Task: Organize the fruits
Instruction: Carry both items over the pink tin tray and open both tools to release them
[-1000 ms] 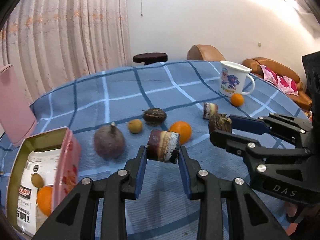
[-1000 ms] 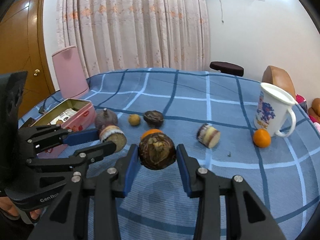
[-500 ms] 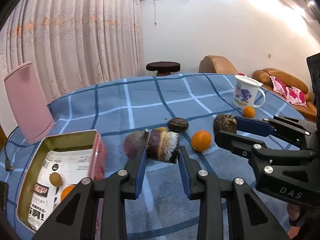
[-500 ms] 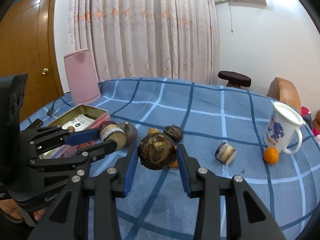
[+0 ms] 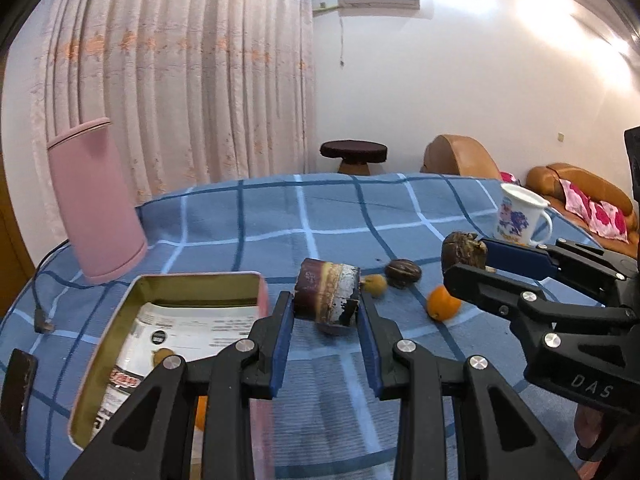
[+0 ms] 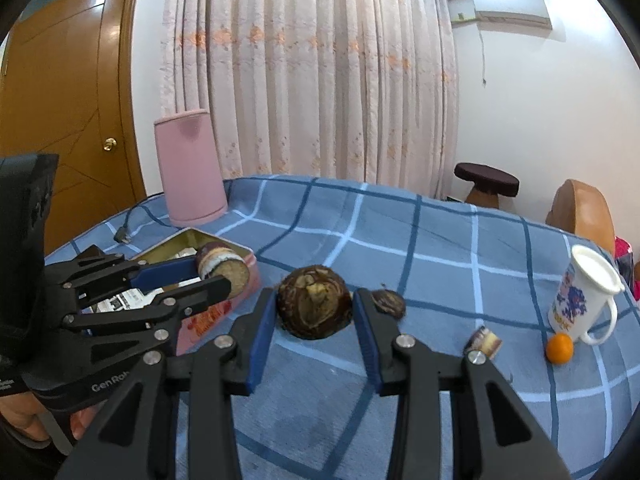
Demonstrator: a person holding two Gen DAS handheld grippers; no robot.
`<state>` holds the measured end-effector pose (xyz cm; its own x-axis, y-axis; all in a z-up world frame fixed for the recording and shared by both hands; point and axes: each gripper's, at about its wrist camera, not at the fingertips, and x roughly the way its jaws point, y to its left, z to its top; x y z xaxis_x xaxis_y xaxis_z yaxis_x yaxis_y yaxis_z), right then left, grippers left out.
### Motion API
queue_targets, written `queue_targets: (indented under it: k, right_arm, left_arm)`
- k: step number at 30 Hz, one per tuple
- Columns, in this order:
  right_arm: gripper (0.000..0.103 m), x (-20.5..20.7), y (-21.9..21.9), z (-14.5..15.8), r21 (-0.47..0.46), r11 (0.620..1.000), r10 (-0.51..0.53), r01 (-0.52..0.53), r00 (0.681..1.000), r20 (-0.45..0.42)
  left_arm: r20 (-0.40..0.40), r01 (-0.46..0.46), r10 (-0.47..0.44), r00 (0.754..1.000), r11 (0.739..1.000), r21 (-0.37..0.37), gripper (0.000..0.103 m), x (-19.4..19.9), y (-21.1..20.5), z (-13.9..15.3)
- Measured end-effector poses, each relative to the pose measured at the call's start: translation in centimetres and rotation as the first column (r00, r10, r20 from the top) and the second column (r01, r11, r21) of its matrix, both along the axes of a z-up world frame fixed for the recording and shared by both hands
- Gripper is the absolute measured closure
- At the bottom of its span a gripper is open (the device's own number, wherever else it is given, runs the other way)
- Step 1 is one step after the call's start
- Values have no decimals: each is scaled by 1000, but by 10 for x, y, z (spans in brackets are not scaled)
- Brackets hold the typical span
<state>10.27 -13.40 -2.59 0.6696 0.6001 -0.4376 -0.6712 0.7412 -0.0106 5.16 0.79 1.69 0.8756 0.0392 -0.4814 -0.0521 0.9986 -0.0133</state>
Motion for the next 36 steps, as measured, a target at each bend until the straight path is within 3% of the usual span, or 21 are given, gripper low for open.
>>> queue_targets:
  k: [23,36]
  right_arm:
    - [61,-24,103,11,-38,980,194,-193,981,27]
    - [61,-12,164,-32,-121,960,244,-253,966,-84]
  left_arm:
    - [-12,-219,219,976,976,-10,70,-34,95,-6]
    - [-81,-271,268,960,962,-25,70,-40,130,-30]
